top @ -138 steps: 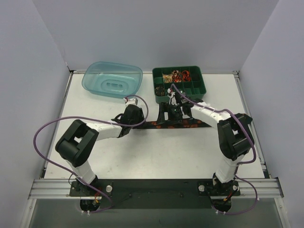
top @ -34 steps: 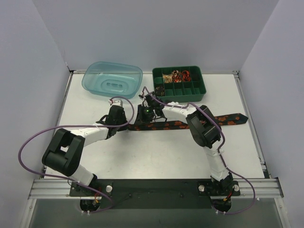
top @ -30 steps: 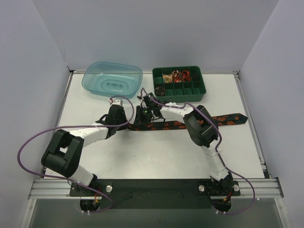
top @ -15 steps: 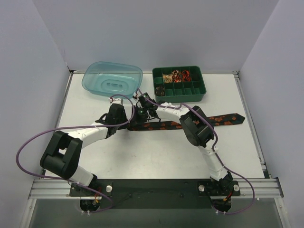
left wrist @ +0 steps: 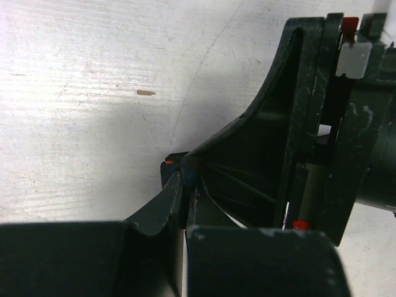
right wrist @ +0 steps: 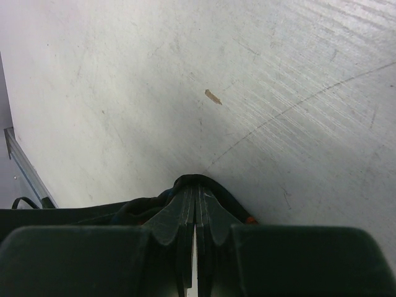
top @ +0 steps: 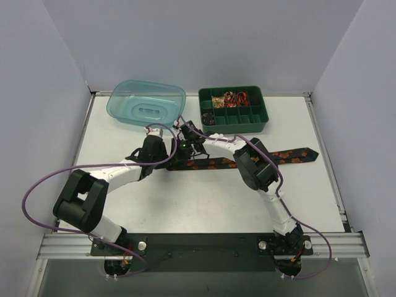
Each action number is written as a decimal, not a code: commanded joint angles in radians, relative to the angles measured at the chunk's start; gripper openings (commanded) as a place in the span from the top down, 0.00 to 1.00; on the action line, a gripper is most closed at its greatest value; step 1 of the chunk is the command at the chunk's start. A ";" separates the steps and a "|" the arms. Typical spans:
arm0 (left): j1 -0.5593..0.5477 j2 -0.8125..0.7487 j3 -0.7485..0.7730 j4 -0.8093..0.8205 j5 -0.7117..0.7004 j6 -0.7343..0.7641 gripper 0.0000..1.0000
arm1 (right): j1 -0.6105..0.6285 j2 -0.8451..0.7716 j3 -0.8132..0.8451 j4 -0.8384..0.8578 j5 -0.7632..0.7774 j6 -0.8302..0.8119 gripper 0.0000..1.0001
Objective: Roll the ties
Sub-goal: Roll the tie at the center of the board.
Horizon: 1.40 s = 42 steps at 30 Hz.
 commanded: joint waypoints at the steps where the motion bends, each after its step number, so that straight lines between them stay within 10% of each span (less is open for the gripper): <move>1: -0.033 -0.004 0.034 0.101 0.061 -0.002 1.00 | 0.013 0.065 -0.030 -0.045 0.002 0.000 1.00; 16: -0.042 -0.036 0.014 0.110 0.055 -0.009 1.00 | 0.016 0.132 0.010 -0.120 -0.053 0.021 1.00; 42: -0.052 -0.049 0.064 0.004 -0.039 0.029 1.00 | -0.065 -0.233 -0.166 -0.108 -0.037 -0.023 1.00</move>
